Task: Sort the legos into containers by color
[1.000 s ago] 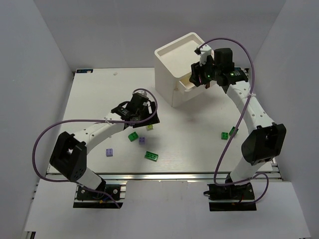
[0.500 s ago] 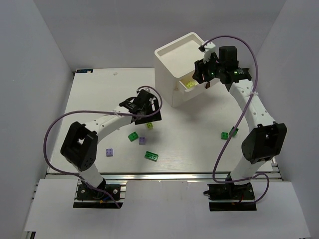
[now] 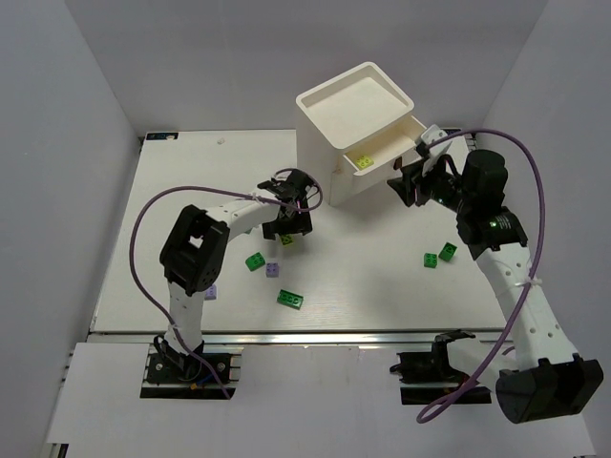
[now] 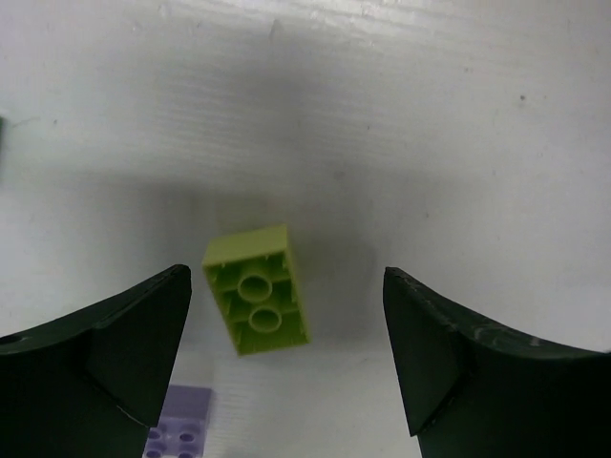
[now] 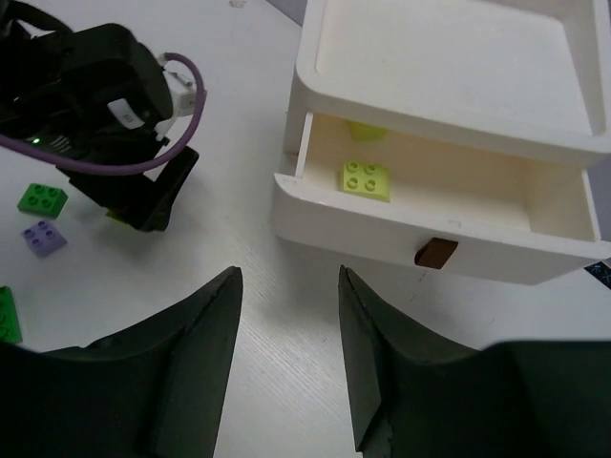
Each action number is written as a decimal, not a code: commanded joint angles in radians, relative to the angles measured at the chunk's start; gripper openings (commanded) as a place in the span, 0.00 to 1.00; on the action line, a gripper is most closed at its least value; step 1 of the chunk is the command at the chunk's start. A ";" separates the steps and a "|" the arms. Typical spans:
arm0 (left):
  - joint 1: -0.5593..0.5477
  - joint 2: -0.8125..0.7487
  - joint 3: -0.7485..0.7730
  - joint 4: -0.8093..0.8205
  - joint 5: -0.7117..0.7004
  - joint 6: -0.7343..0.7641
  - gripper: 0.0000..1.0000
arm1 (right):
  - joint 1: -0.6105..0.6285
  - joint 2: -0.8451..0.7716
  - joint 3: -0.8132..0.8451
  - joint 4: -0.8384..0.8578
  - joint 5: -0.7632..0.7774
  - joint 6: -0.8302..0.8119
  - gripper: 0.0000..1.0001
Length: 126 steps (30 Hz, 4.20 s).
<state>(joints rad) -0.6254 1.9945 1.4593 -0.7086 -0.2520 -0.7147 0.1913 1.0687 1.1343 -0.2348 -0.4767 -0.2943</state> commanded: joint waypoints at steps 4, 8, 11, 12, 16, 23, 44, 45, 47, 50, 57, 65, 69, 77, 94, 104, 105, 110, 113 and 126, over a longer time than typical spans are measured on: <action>0.003 0.090 0.159 -0.089 -0.049 -0.015 0.83 | -0.018 -0.038 -0.050 0.028 -0.005 -0.002 0.51; 0.003 0.095 0.147 -0.086 -0.047 -0.026 0.80 | -0.029 -0.053 -0.061 0.026 0.006 0.000 0.50; 0.003 0.087 0.131 -0.081 -0.041 -0.029 0.74 | -0.035 -0.053 -0.067 0.026 0.007 0.011 0.49; 0.003 0.083 0.128 -0.078 -0.040 -0.029 0.66 | -0.038 -0.055 -0.067 0.026 0.007 0.012 0.49; 0.003 0.046 0.121 -0.065 -0.026 -0.028 0.41 | -0.044 -0.056 -0.077 0.025 0.007 0.024 0.47; -0.016 -0.179 0.035 0.091 0.164 0.096 0.11 | -0.049 -0.081 -0.096 -0.018 0.030 0.004 0.54; -0.025 0.136 0.836 0.296 0.502 0.190 0.02 | -0.089 -0.116 -0.153 -0.046 0.108 0.124 0.00; -0.025 0.141 0.828 0.329 0.500 0.184 0.03 | -0.090 -0.116 -0.154 -0.047 0.105 0.127 0.00; -0.025 0.158 0.813 0.357 0.502 0.175 0.04 | -0.093 -0.118 -0.163 -0.055 0.095 0.136 0.00; -0.025 0.181 0.816 0.370 0.505 0.169 0.07 | -0.096 -0.125 -0.179 -0.051 0.087 0.145 0.00; -0.025 0.201 0.812 0.357 0.487 0.170 0.57 | -0.107 -0.124 -0.196 -0.057 0.066 0.144 0.08; -0.025 0.170 0.819 0.403 0.490 0.129 0.73 | -0.108 -0.089 -0.194 -0.055 -0.020 0.132 0.38; -0.025 0.112 0.809 0.440 0.497 0.093 0.40 | -0.110 -0.053 -0.192 -0.031 -0.095 0.145 0.21; -0.004 -0.204 0.542 0.399 0.442 0.141 0.06 | -0.108 0.039 -0.144 0.017 -0.042 0.219 0.00; 0.006 -1.128 -0.537 0.244 0.059 0.048 0.80 | -0.104 0.402 0.094 0.074 0.320 0.564 0.00; 0.006 -1.162 -0.565 0.182 0.026 0.011 0.83 | -0.102 0.614 0.241 0.121 0.296 0.679 0.00; 0.006 -1.165 -0.565 0.176 0.023 0.005 0.83 | -0.099 0.638 0.249 0.140 0.277 0.685 0.00; 0.006 -1.189 -0.586 0.161 0.005 -0.026 0.84 | -0.102 0.695 0.311 0.172 0.225 0.728 0.00; 0.006 -1.212 -0.603 0.153 -0.004 -0.057 0.84 | -0.098 0.726 0.338 0.189 0.158 0.732 0.00; 0.006 -1.229 -0.625 0.144 -0.027 -0.106 0.84 | -0.089 0.789 0.415 0.267 0.020 0.753 0.09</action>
<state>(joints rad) -0.6235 0.7708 0.8383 -0.5686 -0.2600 -0.8085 0.0910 1.8526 1.4899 -0.0765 -0.3859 0.4286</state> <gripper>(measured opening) 0.839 0.082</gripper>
